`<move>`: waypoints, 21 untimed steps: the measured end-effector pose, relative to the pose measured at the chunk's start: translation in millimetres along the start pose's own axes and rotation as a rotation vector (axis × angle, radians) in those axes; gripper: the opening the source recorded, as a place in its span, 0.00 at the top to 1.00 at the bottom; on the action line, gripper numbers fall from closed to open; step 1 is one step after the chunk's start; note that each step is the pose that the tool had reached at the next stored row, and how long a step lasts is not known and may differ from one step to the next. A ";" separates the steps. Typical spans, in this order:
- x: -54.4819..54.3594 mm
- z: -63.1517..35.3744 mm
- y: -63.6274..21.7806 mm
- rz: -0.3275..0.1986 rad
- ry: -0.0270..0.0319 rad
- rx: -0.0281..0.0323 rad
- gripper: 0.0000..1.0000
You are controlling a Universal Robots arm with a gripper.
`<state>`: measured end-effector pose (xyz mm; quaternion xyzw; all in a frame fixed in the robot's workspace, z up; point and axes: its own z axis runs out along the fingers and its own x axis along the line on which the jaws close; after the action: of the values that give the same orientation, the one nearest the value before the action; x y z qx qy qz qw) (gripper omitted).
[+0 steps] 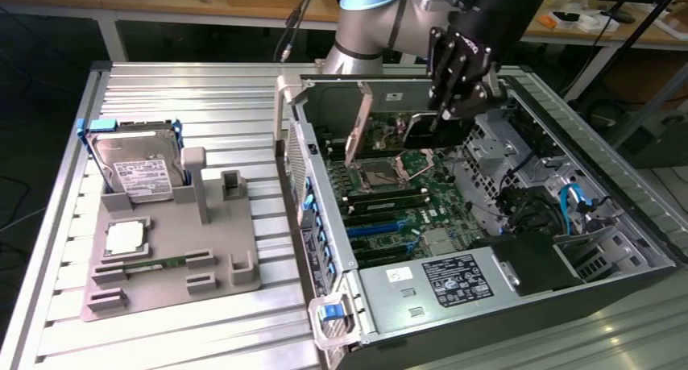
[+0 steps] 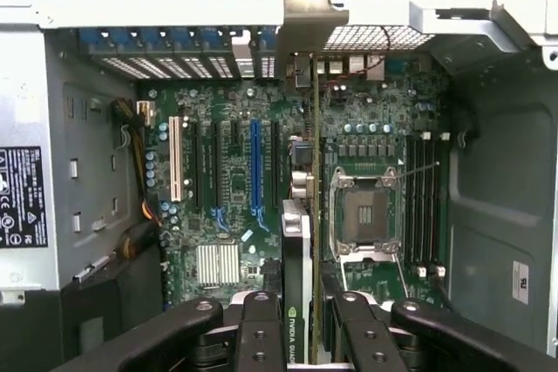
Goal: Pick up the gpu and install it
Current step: 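Insert the gpu into the slot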
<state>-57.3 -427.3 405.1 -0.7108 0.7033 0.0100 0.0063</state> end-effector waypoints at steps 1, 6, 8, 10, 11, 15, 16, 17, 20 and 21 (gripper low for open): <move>0.1 1.2 -0.1 -0.011 0.0000 -0.0002 0.73; 2.6 9.9 -0.1 -0.048 0.0003 -0.0012 0.73; 4.4 13.6 -0.1 -0.052 0.0003 -0.0012 0.73; 6.8 17.0 -0.1 -0.053 0.0003 -0.0013 0.73; 7.9 18.3 -0.1 -0.053 0.0004 -0.0008 0.73; 9.2 23.2 -0.2 -0.052 0.0006 0.0057 0.73; 9.2 24.4 -0.1 -0.052 0.0006 0.0074 0.73; 9.3 25.4 1.2 -0.052 0.0008 0.0105 0.73; 9.3 29.2 5.5 -0.051 0.0011 0.0179 0.73; 9.3 30.7 6.1 -0.050 0.0010 0.0188 0.73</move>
<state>-63.5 -436.0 374.3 -0.7281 0.6853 0.0029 0.0128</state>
